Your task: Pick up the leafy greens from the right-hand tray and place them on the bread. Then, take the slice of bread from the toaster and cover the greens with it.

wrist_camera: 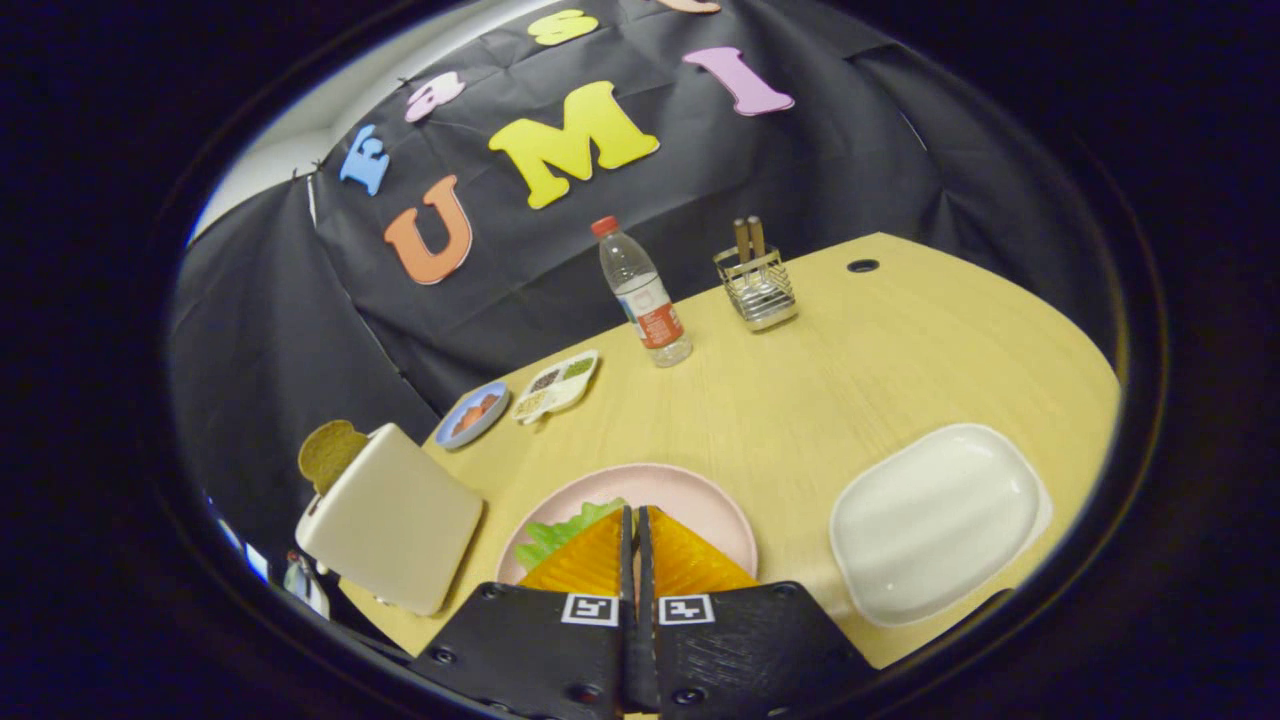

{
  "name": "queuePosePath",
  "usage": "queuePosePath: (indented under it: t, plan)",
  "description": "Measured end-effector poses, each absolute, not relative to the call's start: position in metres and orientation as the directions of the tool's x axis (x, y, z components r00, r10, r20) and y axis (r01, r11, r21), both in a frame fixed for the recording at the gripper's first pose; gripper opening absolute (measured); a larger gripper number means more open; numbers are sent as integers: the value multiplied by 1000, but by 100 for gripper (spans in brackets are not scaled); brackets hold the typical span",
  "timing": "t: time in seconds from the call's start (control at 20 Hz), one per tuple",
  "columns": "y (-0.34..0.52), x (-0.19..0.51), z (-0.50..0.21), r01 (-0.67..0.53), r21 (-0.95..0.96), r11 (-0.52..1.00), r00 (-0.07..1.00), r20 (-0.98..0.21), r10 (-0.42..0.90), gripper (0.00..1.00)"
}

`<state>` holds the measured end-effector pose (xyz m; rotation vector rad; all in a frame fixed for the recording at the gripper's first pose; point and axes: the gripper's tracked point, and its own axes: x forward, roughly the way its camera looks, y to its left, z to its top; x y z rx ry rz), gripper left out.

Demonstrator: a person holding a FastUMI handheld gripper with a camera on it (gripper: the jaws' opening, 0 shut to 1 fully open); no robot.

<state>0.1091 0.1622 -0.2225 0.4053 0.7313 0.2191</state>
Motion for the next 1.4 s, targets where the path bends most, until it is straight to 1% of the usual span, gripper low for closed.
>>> queuePosePath:
  t: [0.05,0.1,0.2,0.35,0.45,0.55,0.65,0.75,1.0,1.2,1.4]
  plan:
    - [156,108,-227,-40,396,917,728,-617,299,0]
    - [151,106,-227,-29,370,928,735,-622,271,5]
    - [151,110,-217,-40,331,943,761,-601,243,32]
    - [142,108,-179,-27,254,967,841,-517,159,63]
    - [162,101,-146,-57,219,974,880,-451,153,79]
    - [200,92,-112,-105,214,971,900,-394,184,92]
    - [238,86,-83,-146,226,963,910,-352,220,95]
    - [282,81,-61,-188,234,954,914,-314,258,96]
    - [383,72,-55,-276,200,940,900,-290,326,96]
    - [426,74,-67,-252,197,947,906,-297,303,96]
    - [450,86,-81,-225,178,958,907,-321,273,96]
